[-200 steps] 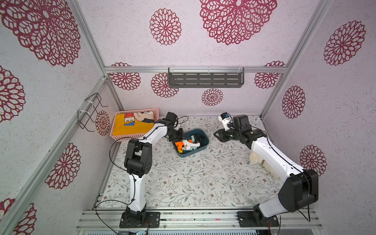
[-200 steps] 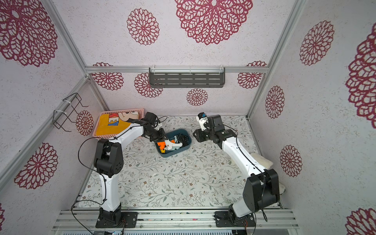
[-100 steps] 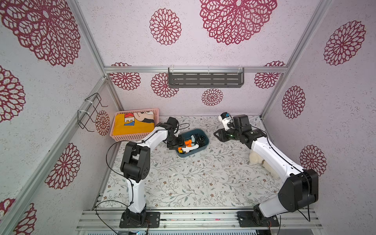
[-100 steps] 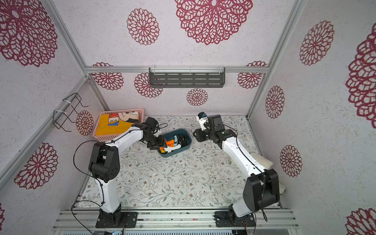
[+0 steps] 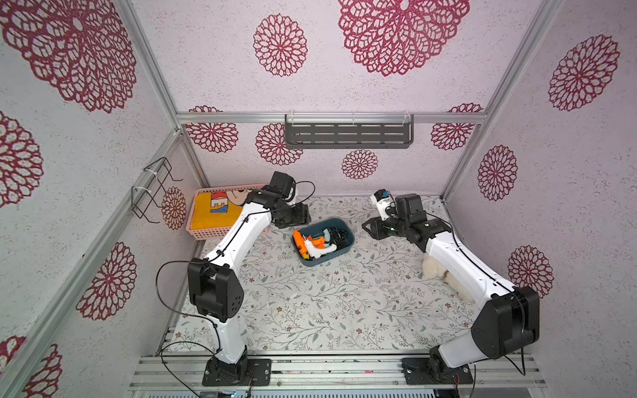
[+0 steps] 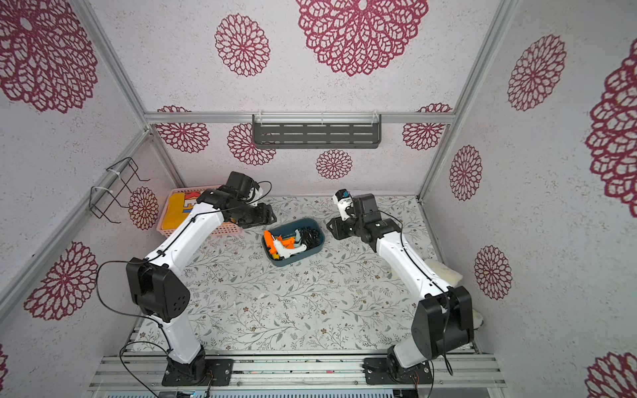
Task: Put the hot melt glue gun into the storage box
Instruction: Adjust the hot melt adhesive gun in the storage box, then reset both arms
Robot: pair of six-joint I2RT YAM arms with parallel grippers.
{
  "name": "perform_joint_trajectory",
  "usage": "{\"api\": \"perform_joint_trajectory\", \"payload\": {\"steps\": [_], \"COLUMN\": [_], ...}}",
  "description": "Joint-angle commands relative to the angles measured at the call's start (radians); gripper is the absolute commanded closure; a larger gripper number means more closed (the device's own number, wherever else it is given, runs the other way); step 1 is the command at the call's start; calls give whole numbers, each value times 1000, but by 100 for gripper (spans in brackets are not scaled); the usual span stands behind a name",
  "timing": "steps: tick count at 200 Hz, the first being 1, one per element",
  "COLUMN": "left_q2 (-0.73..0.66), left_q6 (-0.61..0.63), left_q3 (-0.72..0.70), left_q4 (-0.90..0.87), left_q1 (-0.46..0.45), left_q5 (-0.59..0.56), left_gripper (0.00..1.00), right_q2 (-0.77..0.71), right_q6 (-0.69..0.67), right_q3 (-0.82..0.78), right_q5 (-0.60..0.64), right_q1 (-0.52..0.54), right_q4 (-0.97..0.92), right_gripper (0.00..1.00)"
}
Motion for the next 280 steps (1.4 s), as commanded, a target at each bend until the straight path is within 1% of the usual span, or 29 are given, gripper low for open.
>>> {"api": "perform_joint_trajectory", "payload": {"steps": [1,13,26,41,48,62,68,75,78,86,94,107,118,128,151,163,176,190,196,205,221,228,231,238,247,258,273,280], "left_q2": [-69,-136,-219,-319,-358,-426,-451,-478,-490,-516,-535,-556,-569,-573,-588,-606,-625,-629,-620,-597,-536,-502,-487,-455,-424,-417,-408,-409], "left_q6": [-10,-23,-34,-34,-31,-26,-18,-3,5,25,47,92,147,173,116,82,76,89,97,118,134,157,166,178,223,226,202,198], "left_q3": [-93,-187,-311,-450,-525,-637,-681,-726,-742,-787,-828,-885,-925,-963,-1026,-1061,-1112,-1184,-1220,-1249,-1248,-1233,-1218,-1176,-1193,-1239,-1298,-1294], "left_q4": [51,138,265,401,458,556,591,632,649,692,725,790,832,864,895,920,986,1106,1167,1256,1331,1360,1338,1270,1335,1410,1524,1513], "left_q1": [33,45,60,80,93,132,147,170,177,189,192,193,195,204,234,244,250,265,272,286,302,312,315,313,311,321,364,384], "left_q5": [-108,-190,-278,-389,-434,-488,-506,-517,-524,-569,-649,-783,-838,-860,-856,-847,-849,-851,-852,-847,-832,-799,-778,-775,-797,-804,-768,-745], "left_gripper": [33,30,25,20,18,14,13,11,11,9,6,4,0,2,2,2,2,2,2,2,2,2,2,1,1,2,2,1], "right_q2": [-77,-127,-201,-288,-319,-367,-367,-356,-351,-347,-343,-326,-302,-275,-217,-209,-193,-152,-146,-105,-10,27,30,38,38,39,39,38], "right_q6": [61,75,56,5,-38,-146,-148,-128,-123,-122,-111,-76,-56,-48,-27,-41,-36,-46,-45,-47,-52,-64,-67,-77,-77,-75,-75,-76], "right_q3": [-18,-90,-211,-379,-466,-657,-694,-720,-732,-777,-826,-892,-940,-970,-1025,-1041,-1081,-1113,-1103,-1100,-1096,-1106,-1110,-1120,-1123,-1124,-1122,-1122], "right_q5": [51,124,211,366,421,485,490,519,535,560,561,576,583,584,569,576,581,580,562,560,550,532,526,523,523,522,522,522], "right_q1": [-43,-67,-95,-108,-113,-124,-149,-176,-183,-203,-227,-261,-278,-281,-281,-279,-280,-281,-283,-285,-287,-287,-287,-283,-281,-281,-281,-281], "right_q4": [114,210,368,590,712,964,995,999,1006,1052,1118,1214,1291,1341,1419,1420,1465,1536,1524,1585,1662,1718,1722,1749,1750,1754,1753,1750], "right_gripper": [59,55,49,29,26,20,16,2,1,1,1,1,1,1,1,1,1,1,1,1,1,1,1,1,1,1,1,1]}}
